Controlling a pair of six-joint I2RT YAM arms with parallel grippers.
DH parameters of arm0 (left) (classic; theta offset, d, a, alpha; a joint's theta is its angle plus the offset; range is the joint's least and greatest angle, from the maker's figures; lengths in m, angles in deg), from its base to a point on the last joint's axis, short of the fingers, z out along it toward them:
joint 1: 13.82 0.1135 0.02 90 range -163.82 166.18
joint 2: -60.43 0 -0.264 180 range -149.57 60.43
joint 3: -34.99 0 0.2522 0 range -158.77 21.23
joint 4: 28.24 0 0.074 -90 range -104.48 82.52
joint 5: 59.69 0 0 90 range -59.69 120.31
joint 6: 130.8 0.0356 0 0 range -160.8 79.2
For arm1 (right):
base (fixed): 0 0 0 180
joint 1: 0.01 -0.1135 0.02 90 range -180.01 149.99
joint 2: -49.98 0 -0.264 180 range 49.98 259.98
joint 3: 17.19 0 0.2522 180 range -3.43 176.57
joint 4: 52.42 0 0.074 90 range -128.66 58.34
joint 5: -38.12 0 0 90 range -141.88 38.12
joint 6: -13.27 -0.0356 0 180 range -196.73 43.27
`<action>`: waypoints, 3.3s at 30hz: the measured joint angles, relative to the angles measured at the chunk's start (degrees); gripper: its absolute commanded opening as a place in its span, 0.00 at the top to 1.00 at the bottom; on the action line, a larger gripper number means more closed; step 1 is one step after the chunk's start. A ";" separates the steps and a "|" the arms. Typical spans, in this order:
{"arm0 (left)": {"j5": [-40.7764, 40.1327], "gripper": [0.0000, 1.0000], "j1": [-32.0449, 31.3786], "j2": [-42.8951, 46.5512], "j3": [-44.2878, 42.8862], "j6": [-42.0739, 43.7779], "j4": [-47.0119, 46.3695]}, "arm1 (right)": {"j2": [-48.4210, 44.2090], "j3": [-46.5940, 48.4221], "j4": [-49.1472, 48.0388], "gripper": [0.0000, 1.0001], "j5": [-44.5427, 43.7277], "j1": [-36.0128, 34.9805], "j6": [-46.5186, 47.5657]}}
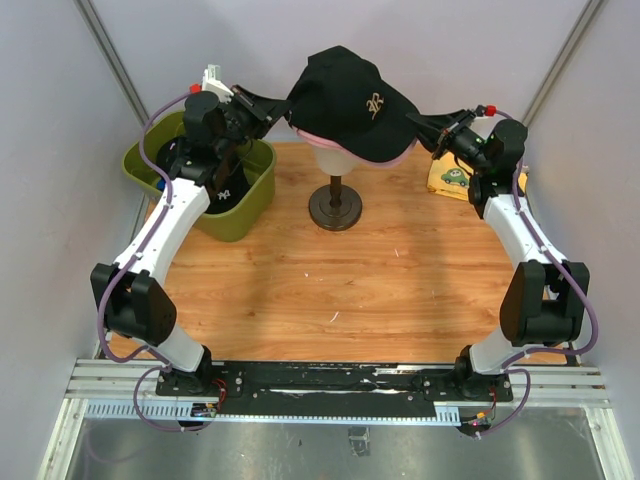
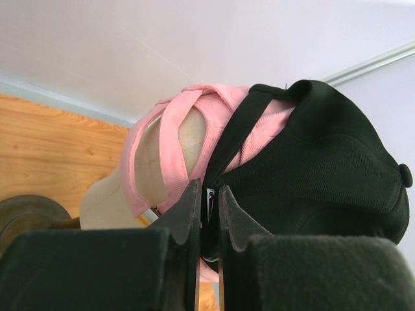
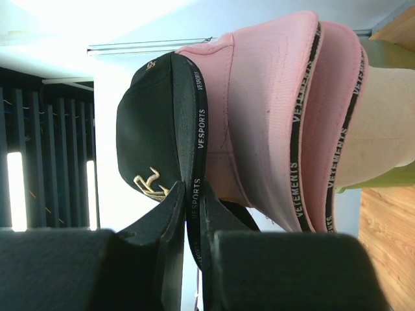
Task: Stack the hats
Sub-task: Stack the hat on the hat.
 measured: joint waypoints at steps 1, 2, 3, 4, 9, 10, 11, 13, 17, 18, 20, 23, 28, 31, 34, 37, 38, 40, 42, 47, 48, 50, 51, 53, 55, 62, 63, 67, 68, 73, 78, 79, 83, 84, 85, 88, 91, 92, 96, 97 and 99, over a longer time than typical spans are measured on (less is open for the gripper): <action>-0.09 1.00 -0.02 0.00 0.00 -0.02 0.00 | 0.00 -0.04 0.17 0.97 0.00 0.00 0.02; -0.26 0.99 -0.07 0.00 0.00 0.00 0.04 | 0.00 -0.07 0.37 0.97 0.00 0.00 0.02; -0.46 0.99 -0.11 0.00 0.00 0.02 0.11 | 0.00 -0.07 0.66 0.97 0.00 0.00 0.04; -0.59 0.99 -0.15 0.00 0.00 0.02 0.20 | 0.00 -0.07 0.81 0.97 0.00 0.00 0.04; -1.09 0.88 -0.31 0.00 0.04 -0.02 0.37 | 0.00 -0.07 1.46 0.97 0.00 0.00 0.50; -1.09 0.83 -0.31 0.00 0.15 -0.09 0.22 | 0.00 -0.04 1.57 0.96 0.00 0.00 0.55; -1.11 0.79 -0.31 0.00 0.35 -0.28 -0.15 | 0.00 0.00 1.68 0.95 0.02 0.00 0.63; -1.38 0.72 -0.31 0.04 0.92 -0.98 -1.07 | 0.13 0.46 2.12 0.94 0.09 0.00 0.81; -2.27 0.66 -0.31 0.13 1.31 -2.14 -1.36 | 0.68 1.92 3.21 0.92 0.33 0.02 1.40; -2.45 0.65 -0.31 0.13 1.33 -2.45 -1.36 | 0.83 2.23 3.43 0.92 0.39 0.02 1.55; -2.62 0.62 -0.17 0.13 1.36 -3.13 -1.33 | 1.05 2.69 3.85 0.91 0.55 0.04 1.75; -2.73 0.59 0.13 0.13 1.36 -3.93 -1.33 | 1.38 3.32 4.24 0.90 0.61 0.04 1.97; -3.13 0.58 0.98 0.57 2.10 -5.77 -2.49 | 1.92 4.11 4.66 0.86 0.81 0.04 2.03; -3.65 0.57 1.79 0.85 2.25 -6.58 -3.04 | 2.23 4.15 4.87 0.84 1.14 0.11 2.19; -3.98 0.56 2.36 1.01 2.25 -7.21 -3.82 | 2.67 4.31 5.11 0.83 1.64 0.72 2.25; -3.74 0.56 2.73 0.94 2.16 -7.34 -4.31 | 3.26 4.92 5.42 0.82 2.08 1.51 2.45; -3.45 0.56 2.86 0.72 1.86 -7.32 -4.31 | 3.37 5.01 5.51 0.82 2.14 1.62 2.51; -2.40 0.56 2.99 -0.15 0.46 -7.10 -4.35 | 3.43 5.01 5.60 0.82 2.25 1.62 2.60; -1.07 0.56 3.06 -1.88 -2.21 -6.64 -4.50 | 3.45 5.07 5.64 0.82 2.58 1.62 2.71; 3.15 0.56 3.06 -5.62 -7.06 -5.14 -4.98 | 3.98 5.97 5.95 0.81 2.64 1.62 3.13; 3.87 0.56 3.06 -6.19 -7.72 -4.81 -4.96 | 4.09 6.21 6.10 0.81 2.67 1.62 3.26; 5.42 0.56 3.06 -7.65 -9.46 -4.22 -4.48 | 4.35 6.80 6.60 0.81 2.69 1.62 3.37; 6.03 0.56 3.06 -8.37 -10.40 -3.87 -4.13 | 4.50 7.04 6.75 0.81 2.69 1.62 3.48; 7.04 0.56 3.06 -9.44 -11.63 -3.10 -3.26 | 4.66 7.39 7.19 0.81 2.73 1.62 3.54; 7.74 0.56 3.06 -9.90 -11.96 -2.43 -2.36 | 4.81 7.78 7.50 0.81 2.73 1.62 3.74; 9.84 0.55 3.08 -10.84 -12.96 -0.81 -0.42 | 5.07 8.79 8.90 0.81 2.82 1.62 4.50; 10.14 0.55 3.08 -10.88 -12.96 -0.81 -0.44 | 5.07 8.81 9.03 0.81 2.89 1.62 4.68; 11.32 0.55 3.13 -10.95 -12.96 -0.83 -1.01 | 5.20 8.85 9.38 0.80 2.97 1.62 5.05; 11.74 0.55 3.15 -10.95 -12.92 -0.85 -1.40 | 5.22 8.90 9.46 0.80 2.97 1.62 5.14; 13.97 0.56 3.19 -11.10 -12.90 -1.05 -3.76 | 5.27 9.42 10.14 0.80 3.04 1.62 5.46; 15.69 0.58 3.19 -11.85 -12.90 -0.92 -4.85 | 5.35 9.46 10.27 0.80 3.08 1.62 5.73; 15.89 0.58 3.19 -12.02 -13.00 -0.76 -4.76 | 5.40 9.51 10.34 0.80 3.08 1.62 5.79; 15.98 0.60 3.32 -12.59 -14.67 0.90 -2.95 | 5.66 9.84 10.62 0.80 3.10 1.62 5.99; 15.89 0.61 3.32 -12.68 -15.23 1.60 -2.10 | 5.77 10.05 10.84 0.80 3.10 1.62 6.05; 15.82 0.62 3.32 -12.74 -15.74 2.19 -1.29 | 5.90 10.36 11.02 0.80 3.10 1.62 6.16; 15.61 0.64 3.32 -13.11 -17.38 3.87 0.81 | 6.25 11.02 11.50 0.80 3.10 1.62 6.49; 15.08 0.67 3.08 -14.21 -20.15 6.03 3.50 | 6.45 11.39 11.76 0.80 3.08 1.62 6.56; 14.71 0.67 2.93 -14.73 -21.59 6.97 4.83 | 6.47 11.41 11.87 0.80 3.10 1.62 6.56; 13.11 0.70 2.14 -16.63 -26.14 10.16 8.92 | 6.54 11.52 12.22 0.80 3.06 1.62 6.60; 12.74 0.71 1.95 -16.98 -27.08 10.91 9.81 | 6.54 11.52 12.31 0.80 3.04 1.62 6.64; 11.93 0.74 1.73 -17.22 -28.06 12.09 11.19 | 6.54 11.52 12.33 0.80 3.04 1.62 6.71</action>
